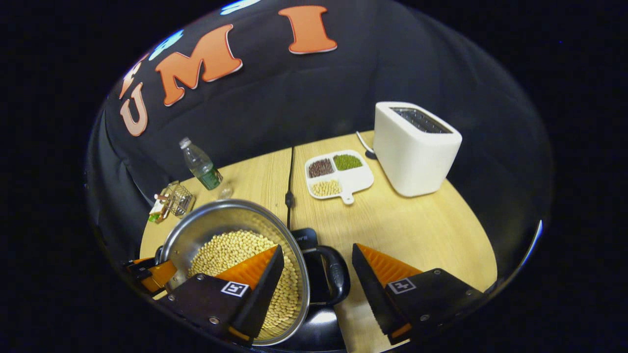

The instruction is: First push the handle of the pot to place it horizontally, then grasp the pot with both hands and set it on the induction cooktop.

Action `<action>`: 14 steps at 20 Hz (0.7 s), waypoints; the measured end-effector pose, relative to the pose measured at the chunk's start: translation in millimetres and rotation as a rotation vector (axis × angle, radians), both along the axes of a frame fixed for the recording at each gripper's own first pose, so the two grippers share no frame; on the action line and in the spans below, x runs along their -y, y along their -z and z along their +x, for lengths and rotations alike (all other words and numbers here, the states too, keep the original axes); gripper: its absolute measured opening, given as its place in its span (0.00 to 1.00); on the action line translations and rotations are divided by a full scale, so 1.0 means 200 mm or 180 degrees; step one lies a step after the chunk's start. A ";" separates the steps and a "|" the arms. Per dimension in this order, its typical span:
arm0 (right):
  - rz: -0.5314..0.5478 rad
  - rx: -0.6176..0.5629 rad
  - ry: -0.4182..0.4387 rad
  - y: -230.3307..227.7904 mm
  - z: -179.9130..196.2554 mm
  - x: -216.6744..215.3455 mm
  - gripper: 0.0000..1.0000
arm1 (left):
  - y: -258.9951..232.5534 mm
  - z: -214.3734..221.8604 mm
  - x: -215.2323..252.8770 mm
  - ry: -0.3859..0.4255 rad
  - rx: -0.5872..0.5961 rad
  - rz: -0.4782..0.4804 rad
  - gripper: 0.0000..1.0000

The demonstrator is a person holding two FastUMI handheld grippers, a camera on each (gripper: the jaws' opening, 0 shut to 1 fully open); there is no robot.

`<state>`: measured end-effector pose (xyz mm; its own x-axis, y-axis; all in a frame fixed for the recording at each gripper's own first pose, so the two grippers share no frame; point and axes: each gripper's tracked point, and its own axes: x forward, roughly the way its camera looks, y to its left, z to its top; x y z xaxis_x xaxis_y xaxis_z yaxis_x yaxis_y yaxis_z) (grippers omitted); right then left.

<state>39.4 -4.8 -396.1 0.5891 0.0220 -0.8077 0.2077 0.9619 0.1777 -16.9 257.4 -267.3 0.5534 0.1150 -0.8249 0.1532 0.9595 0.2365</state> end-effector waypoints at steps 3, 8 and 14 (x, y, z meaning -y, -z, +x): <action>-0.0131 0.0490 -0.0102 -0.30 0.09 0.01 0.92 | -0.25 0.13 -0.02 -0.0074 0.0402 -0.0054 0.78; -0.0178 0.1264 -0.0340 -0.83 0.19 -0.10 0.94 | -0.85 0.33 0.00 -0.0104 0.1180 -0.0168 0.78; -0.0229 0.2043 -0.0581 -1.34 0.25 -0.21 0.94 | -1.46 0.35 0.02 -0.0116 0.1945 -0.0235 0.78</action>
<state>88.6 38.0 -127.7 0.9451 0.1261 -0.3015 -0.0850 0.9856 0.1459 54.1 252.5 24.8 0.9254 0.0972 -0.3663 -0.0221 0.9788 0.2038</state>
